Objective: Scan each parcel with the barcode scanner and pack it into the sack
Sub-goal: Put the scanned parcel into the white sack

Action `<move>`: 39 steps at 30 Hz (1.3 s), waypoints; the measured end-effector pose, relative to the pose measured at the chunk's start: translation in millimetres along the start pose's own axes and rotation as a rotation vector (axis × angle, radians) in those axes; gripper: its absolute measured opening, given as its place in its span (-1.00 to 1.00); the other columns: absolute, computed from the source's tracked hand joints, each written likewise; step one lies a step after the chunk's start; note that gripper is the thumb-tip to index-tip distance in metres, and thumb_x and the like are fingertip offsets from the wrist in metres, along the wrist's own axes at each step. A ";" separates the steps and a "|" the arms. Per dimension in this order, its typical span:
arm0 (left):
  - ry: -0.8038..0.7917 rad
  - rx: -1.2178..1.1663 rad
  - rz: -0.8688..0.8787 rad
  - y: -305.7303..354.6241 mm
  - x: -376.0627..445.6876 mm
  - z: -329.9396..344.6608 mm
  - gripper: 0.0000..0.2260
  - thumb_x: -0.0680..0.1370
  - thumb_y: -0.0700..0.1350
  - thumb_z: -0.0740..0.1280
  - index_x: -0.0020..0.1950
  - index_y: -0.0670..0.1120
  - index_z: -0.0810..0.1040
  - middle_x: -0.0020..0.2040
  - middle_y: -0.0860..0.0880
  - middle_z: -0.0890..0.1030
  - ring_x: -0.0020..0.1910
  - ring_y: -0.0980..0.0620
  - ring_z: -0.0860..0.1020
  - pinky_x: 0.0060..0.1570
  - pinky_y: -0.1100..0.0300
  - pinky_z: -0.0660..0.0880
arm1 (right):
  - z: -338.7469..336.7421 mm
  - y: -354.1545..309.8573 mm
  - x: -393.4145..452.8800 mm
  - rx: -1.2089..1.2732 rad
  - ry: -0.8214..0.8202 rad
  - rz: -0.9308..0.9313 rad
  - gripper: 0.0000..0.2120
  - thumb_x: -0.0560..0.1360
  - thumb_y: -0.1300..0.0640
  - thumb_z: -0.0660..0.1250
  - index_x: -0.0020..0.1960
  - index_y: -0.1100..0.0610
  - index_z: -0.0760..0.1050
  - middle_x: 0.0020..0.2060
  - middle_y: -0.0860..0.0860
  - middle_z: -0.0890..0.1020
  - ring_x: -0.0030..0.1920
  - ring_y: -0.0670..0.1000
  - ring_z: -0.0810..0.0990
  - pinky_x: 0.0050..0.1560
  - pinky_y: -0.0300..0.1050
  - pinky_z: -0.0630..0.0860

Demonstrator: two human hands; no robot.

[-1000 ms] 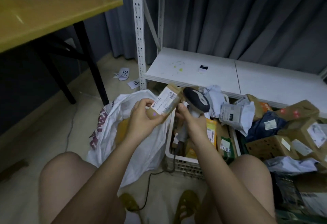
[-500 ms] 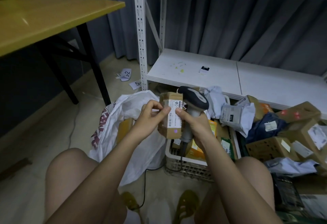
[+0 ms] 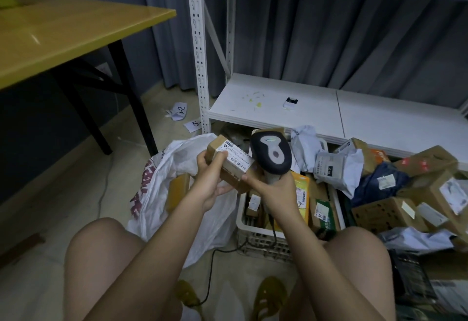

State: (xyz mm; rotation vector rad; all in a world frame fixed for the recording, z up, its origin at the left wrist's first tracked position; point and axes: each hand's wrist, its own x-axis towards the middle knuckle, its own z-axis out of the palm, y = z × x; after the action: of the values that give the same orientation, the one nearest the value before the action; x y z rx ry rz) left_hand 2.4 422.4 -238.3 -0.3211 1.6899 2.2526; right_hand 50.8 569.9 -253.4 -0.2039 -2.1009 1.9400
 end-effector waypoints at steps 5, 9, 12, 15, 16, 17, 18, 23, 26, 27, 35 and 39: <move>-0.025 0.181 -0.156 4.3 0.4 -29.4 -0.60 0.52 0.14 0.35 0.28 0.02 0.39 0.13 -0.04 0.58 0.21 -0.10 0.53 0.25 -0.12 0.45 | -21.1 -12.3 9.4 -0.090 -0.142 -0.027 -0.44 0.31 0.28 0.58 0.23 0.09 0.47 0.05 -0.19 0.58 -0.02 -0.45 0.52 -0.11 -0.50 0.48; -0.124 0.291 -0.294 7.2 -7.5 -46.6 -0.80 0.53 0.06 0.34 0.09 0.00 0.54 0.01 -0.07 0.60 0.08 -0.02 0.55 0.23 0.01 0.47 | -32.7 -15.2 16.9 -0.226 -0.273 0.007 -0.40 0.30 0.17 0.60 0.28 0.01 0.46 0.11 -0.22 0.57 0.04 -0.44 0.49 0.02 -0.47 0.48; -0.063 0.271 -0.246 2.7 -8.1 -50.1 -0.78 0.55 -0.03 0.34 0.16 -0.06 0.51 0.09 -0.10 0.59 0.06 -0.02 0.57 0.10 0.12 0.55 | -24.7 -15.3 13.8 -0.175 -0.187 0.029 -0.53 0.40 0.15 0.53 0.26 0.04 0.47 0.05 -0.19 0.59 0.00 -0.38 0.54 -0.12 -0.50 0.47; 0.053 0.230 -0.089 -2.7 -4.2 -54.1 -0.61 0.54 -0.07 0.37 0.34 -0.04 0.40 0.25 -0.09 0.54 0.03 0.05 0.59 -0.15 0.24 0.59 | -20.1 -13.7 9.8 -0.029 -0.079 0.089 -0.65 0.52 0.18 0.41 0.28 0.07 0.45 0.02 -0.17 0.59 -0.08 -0.37 0.54 -0.20 -0.54 0.45; 0.099 0.217 -0.034 -3.7 -3.8 -55.6 -0.60 0.54 -0.10 0.37 0.36 -0.02 0.38 0.26 -0.08 0.52 0.01 0.06 0.58 -0.18 0.27 0.58 | -18.6 -14.0 6.9 -0.019 -0.093 0.127 -0.68 0.54 0.20 0.38 0.26 0.08 0.45 -0.02 -0.14 0.58 -0.13 -0.34 0.54 -0.25 -0.52 0.45; 0.139 0.215 0.021 -3.8 -3.4 -56.9 -0.59 0.54 -0.12 0.37 0.37 -0.01 0.38 0.26 -0.09 0.51 0.00 0.05 0.57 -0.20 0.30 0.56 | -17.7 -11.1 4.7 -0.044 -0.120 0.167 -0.71 0.54 0.21 0.37 0.24 0.09 0.46 -0.06 -0.10 0.58 -0.15 -0.27 0.54 -0.28 -0.48 0.47; 0.169 0.218 0.065 -3.0 -3.2 -57.6 -0.58 0.54 -0.14 0.38 0.38 -0.01 0.38 0.26 -0.09 0.51 -0.01 0.05 0.56 -0.20 0.33 0.55 | -17.0 -7.5 1.9 -0.083 -0.154 0.203 -0.72 0.53 0.21 0.38 0.23 0.11 0.47 -0.09 -0.07 0.58 -0.16 -0.20 0.54 -0.30 -0.41 0.47; 0.247 0.292 0.188 -0.1 -0.3 -62.7 -0.58 0.50 -0.12 0.42 0.33 0.07 0.44 0.27 -0.03 0.50 0.14 0.03 0.52 0.20 0.09 0.52 | -7.9 1.7 -16.9 -0.153 -0.239 0.266 -0.79 0.49 0.22 0.41 0.11 0.10 0.52 -0.21 -0.05 0.60 -0.21 -0.09 0.55 -0.30 -0.31 0.45; 0.231 0.293 0.205 2.2 0.1 -63.3 -0.58 0.50 -0.13 0.43 0.32 0.09 0.45 0.22 0.01 0.48 0.12 0.06 0.52 0.19 0.07 0.52 | -1.0 -1.6 -24.0 -0.164 -0.253 0.236 -0.78 0.45 0.23 0.47 0.07 0.11 0.56 -0.10 0.13 0.66 -0.16 0.05 0.62 -0.25 -0.27 0.54; 0.221 0.300 0.219 2.5 -0.2 -63.0 -0.58 0.51 -0.14 0.42 0.33 0.08 0.44 0.20 0.03 0.47 0.07 0.12 0.52 0.16 0.10 0.53 | 0.7 -1.3 -23.7 -0.201 -0.250 0.225 -0.79 0.44 0.22 0.48 0.05 0.11 0.57 -0.09 0.17 0.67 -0.14 0.12 0.63 -0.22 -0.16 0.58; 0.190 0.350 0.279 1.9 -2.4 -64.5 -0.56 0.52 -0.18 0.40 0.37 0.03 0.42 0.17 0.07 0.39 -0.06 0.31 0.40 -0.14 0.39 0.48 | 3.8 -1.0 -21.6 -0.311 -0.217 0.194 -0.82 0.42 0.21 0.47 0.01 0.14 0.58 -0.11 0.22 0.67 -0.09 0.19 0.64 -0.21 0.02 0.58; 0.194 0.339 0.283 0.7 -1.9 -65.5 -0.56 0.53 -0.20 0.39 0.38 0.01 0.41 0.12 0.09 0.40 -0.09 0.33 0.40 -0.24 0.46 0.47 | 6.2 -0.6 -21.0 -0.325 -0.226 0.195 -0.87 0.42 0.22 0.46 -0.04 0.13 0.57 -0.15 0.23 0.66 -0.21 0.13 0.62 -0.31 -0.14 0.51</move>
State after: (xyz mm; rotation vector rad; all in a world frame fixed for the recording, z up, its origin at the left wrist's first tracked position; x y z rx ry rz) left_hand 3.5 359.2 -255.3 -0.2388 2.3057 2.1178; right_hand 69.1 557.9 -255.4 -0.2737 -2.6317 1.7805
